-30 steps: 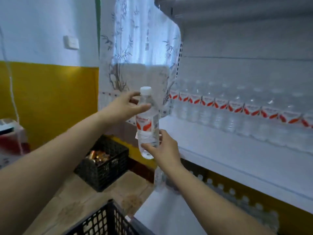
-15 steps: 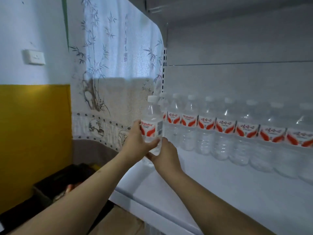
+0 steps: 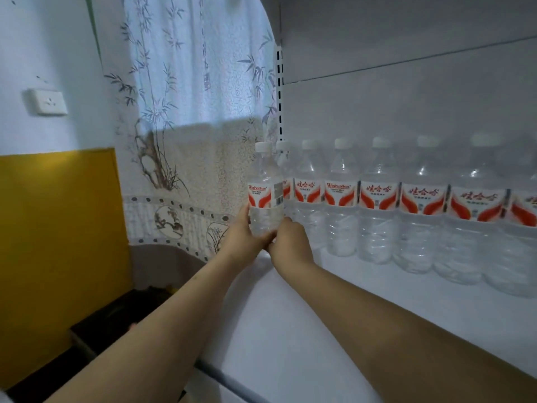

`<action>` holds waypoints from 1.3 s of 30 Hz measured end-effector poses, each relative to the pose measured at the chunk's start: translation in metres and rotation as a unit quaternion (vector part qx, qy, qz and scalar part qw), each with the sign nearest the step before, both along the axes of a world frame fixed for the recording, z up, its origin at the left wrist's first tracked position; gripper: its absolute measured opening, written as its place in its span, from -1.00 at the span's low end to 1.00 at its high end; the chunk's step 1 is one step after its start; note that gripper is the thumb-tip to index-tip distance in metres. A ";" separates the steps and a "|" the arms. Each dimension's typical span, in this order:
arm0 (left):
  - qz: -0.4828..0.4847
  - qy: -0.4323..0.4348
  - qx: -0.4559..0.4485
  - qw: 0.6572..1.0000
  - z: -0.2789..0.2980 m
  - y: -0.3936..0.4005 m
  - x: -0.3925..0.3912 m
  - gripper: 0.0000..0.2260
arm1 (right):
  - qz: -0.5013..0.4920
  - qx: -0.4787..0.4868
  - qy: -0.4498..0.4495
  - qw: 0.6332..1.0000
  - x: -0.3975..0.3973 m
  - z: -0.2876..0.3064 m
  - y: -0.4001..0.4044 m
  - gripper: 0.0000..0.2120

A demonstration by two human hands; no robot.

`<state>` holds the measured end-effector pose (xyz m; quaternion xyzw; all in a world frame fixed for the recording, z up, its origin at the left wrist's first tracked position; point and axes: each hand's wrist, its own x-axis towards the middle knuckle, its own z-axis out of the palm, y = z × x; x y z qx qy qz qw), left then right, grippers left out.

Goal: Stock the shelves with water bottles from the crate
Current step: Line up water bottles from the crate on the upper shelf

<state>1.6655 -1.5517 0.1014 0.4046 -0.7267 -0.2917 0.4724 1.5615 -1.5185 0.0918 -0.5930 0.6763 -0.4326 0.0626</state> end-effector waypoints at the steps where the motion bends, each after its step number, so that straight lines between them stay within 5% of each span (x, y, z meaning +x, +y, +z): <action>1: -0.003 -0.002 0.000 1.000 0.000 -0.001 -0.001 -0.38 | -0.009 0.002 0.003 1.000 0.001 0.001 0.000 -0.89; 8: 0.006 -0.042 0.022 0.999 -0.001 -0.013 -0.003 -0.36 | -0.044 0.057 0.070 0.995 0.000 0.012 -0.003 -0.90; 13: 0.001 -0.096 0.023 0.995 0.006 -0.007 0.001 -0.42 | 0.021 0.092 0.030 0.995 -0.008 0.006 0.011 -0.76; 20: 0.055 -0.209 0.040 0.976 0.015 0.030 0.020 -0.34 | -0.061 0.126 0.137 0.981 -0.020 0.033 0.060 -0.75; 30: 0.095 -0.276 -0.055 0.955 0.011 0.184 0.071 -0.44 | 0.041 0.042 0.112 0.992 0.009 0.084 0.148 -0.10; 34: 0.084 -0.223 -0.115 0.964 -0.009 0.260 0.097 -0.61 | 0.056 0.024 0.172 0.983 0.040 0.083 0.203 -0.26; 39: 0.113 -0.182 -0.041 0.976 -0.077 0.350 0.159 -0.77 | 0.133 -0.016 0.279 0.951 0.080 0.050 0.291 -0.39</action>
